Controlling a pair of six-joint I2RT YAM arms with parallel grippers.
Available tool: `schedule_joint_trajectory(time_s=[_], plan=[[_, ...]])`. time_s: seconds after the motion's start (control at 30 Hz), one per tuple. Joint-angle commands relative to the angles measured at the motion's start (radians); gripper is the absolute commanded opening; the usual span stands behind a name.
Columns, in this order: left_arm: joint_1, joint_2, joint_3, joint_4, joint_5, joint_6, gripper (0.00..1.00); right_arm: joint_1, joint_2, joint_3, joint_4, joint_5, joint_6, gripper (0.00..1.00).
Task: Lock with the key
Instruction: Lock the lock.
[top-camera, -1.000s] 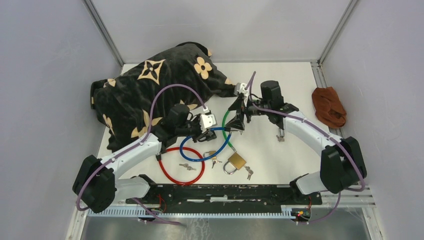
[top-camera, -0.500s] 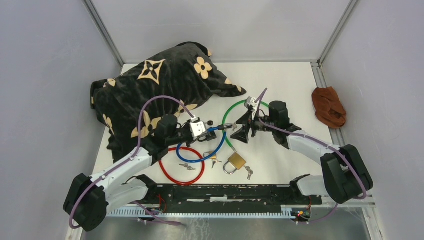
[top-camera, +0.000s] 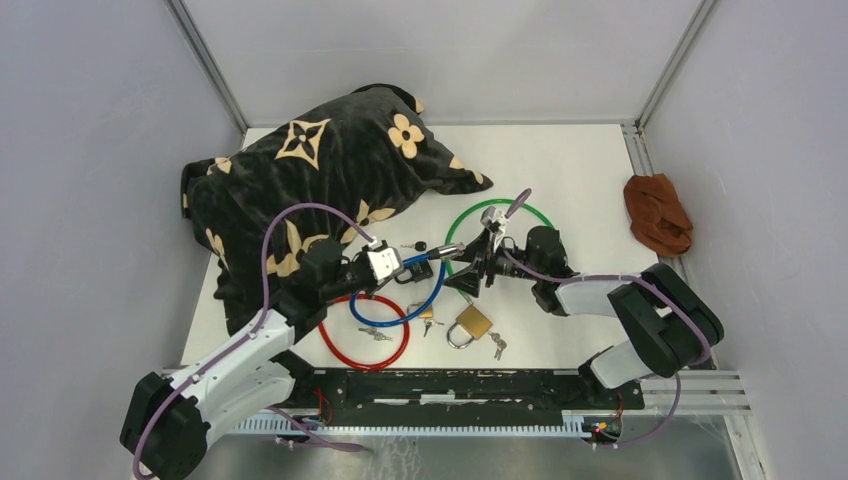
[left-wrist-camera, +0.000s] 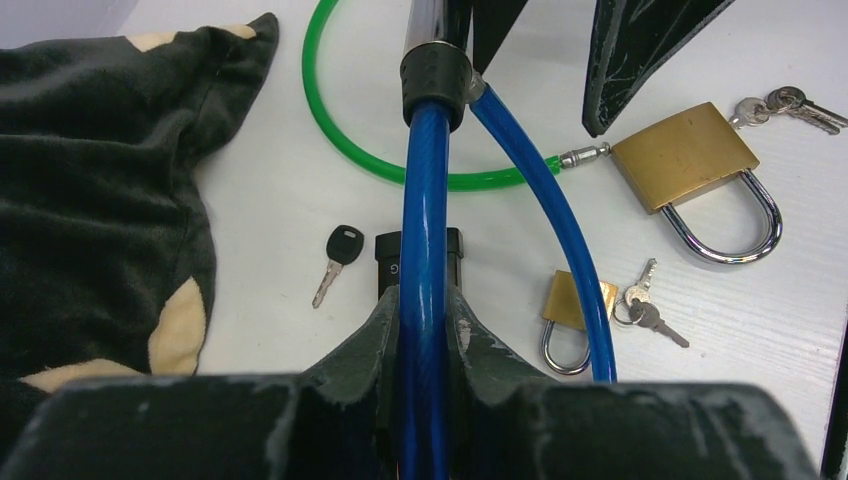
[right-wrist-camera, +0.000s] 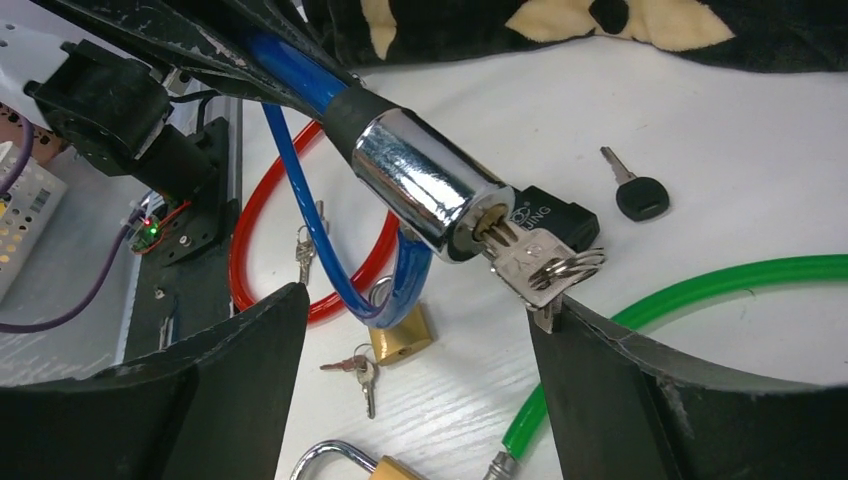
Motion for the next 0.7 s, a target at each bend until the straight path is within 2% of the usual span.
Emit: schedule_joint_trajectory(time_s=[0.0, 0.17, 0.37, 0.53, 0.67], plan=[[0.009, -0.029, -0.014, 0.022, 0.003, -0.014, 0.02, 0.021, -0.001, -0.048, 0.196, 0.064, 0.070, 0.83], [0.013, -0.050, -0.026, 0.020, 0.004, -0.016, 0.02, 0.053, -0.053, -0.116, 0.162, 0.157, 0.036, 0.77], [0.012, -0.061, -0.035, 0.032, 0.015, -0.027, 0.02, 0.120, 0.025, -0.127, 0.338, 0.247, 0.109, 0.73], [0.012, -0.070, -0.038, 0.026, 0.021, -0.027, 0.02, 0.136, 0.099, -0.076, 0.374, 0.252, 0.116, 0.70], [0.013, -0.075, -0.040, 0.039, 0.041, -0.068, 0.02, 0.152, 0.156, -0.028, 0.402, 0.225, 0.125, 0.62]])
